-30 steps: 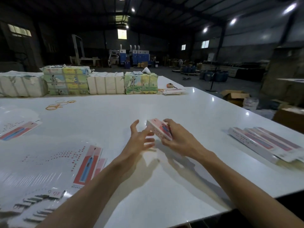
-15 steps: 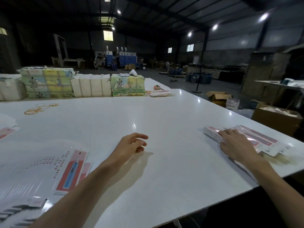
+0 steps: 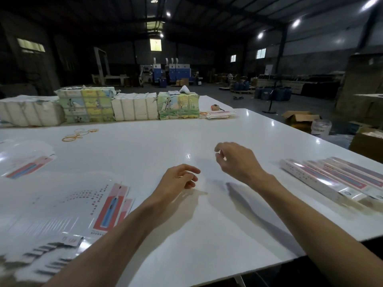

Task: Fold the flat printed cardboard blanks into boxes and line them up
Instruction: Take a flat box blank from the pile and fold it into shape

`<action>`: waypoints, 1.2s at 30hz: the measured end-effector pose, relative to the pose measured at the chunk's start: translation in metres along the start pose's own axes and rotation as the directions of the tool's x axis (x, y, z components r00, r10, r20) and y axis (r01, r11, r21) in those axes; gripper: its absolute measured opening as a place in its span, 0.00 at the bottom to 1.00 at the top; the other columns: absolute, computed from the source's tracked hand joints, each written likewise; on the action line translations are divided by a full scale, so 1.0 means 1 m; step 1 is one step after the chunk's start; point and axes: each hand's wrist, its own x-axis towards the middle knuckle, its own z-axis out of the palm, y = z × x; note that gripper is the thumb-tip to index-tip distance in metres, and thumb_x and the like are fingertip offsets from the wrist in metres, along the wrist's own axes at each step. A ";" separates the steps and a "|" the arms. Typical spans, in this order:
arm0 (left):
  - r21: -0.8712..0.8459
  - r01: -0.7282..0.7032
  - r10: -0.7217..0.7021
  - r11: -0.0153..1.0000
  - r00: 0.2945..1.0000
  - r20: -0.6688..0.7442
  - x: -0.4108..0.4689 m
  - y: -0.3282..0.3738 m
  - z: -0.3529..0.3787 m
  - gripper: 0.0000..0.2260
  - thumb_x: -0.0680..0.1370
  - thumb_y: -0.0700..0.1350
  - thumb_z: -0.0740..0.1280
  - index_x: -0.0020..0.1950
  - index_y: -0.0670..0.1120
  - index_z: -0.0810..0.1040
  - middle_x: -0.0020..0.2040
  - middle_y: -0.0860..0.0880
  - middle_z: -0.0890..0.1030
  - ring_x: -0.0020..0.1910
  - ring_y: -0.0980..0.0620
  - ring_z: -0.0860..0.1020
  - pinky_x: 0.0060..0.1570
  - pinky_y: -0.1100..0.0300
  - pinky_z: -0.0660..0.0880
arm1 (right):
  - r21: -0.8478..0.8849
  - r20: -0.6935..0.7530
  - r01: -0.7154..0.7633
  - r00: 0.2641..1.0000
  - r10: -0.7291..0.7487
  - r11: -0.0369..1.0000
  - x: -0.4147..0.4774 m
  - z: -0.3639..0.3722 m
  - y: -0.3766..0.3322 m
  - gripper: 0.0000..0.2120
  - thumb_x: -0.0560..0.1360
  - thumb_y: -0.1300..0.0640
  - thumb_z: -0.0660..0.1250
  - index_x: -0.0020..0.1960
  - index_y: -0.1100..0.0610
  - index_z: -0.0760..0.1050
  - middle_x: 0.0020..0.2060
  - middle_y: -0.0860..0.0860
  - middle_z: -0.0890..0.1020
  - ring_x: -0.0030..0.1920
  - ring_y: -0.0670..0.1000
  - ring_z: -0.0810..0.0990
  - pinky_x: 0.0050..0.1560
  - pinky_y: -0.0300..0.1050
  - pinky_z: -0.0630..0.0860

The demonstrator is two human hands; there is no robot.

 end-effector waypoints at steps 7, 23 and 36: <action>0.430 0.036 0.067 0.902 0.973 -0.221 -0.002 0.003 -0.006 0.06 0.81 0.45 0.63 0.51 0.53 0.80 0.42 0.53 0.84 0.38 0.54 0.83 0.35 0.60 0.76 | 0.281 -0.019 -0.121 0.991 0.132 0.952 0.011 0.070 -0.073 0.10 0.83 0.55 0.60 0.57 0.55 0.79 0.42 0.52 0.85 0.43 0.56 0.82 0.42 0.50 0.75; 0.877 0.440 -0.441 -0.193 0.759 -0.478 -0.033 0.064 -0.119 0.34 0.67 0.70 0.78 0.59 0.46 0.77 0.54 0.49 0.82 0.53 0.48 0.81 0.49 0.55 0.75 | 0.519 0.081 -0.206 0.978 0.192 0.830 0.015 0.087 -0.055 0.09 0.80 0.57 0.61 0.49 0.47 0.79 0.33 0.43 0.81 0.32 0.44 0.83 0.40 0.43 0.73; 0.783 0.447 -0.474 0.433 0.851 -0.224 -0.014 0.055 -0.150 0.16 0.82 0.49 0.70 0.65 0.40 0.77 0.53 0.44 0.86 0.49 0.45 0.87 0.54 0.50 0.85 | 0.600 0.107 -0.185 0.983 0.150 0.778 0.014 0.089 -0.055 0.11 0.80 0.58 0.61 0.46 0.45 0.78 0.32 0.43 0.82 0.30 0.42 0.83 0.37 0.41 0.70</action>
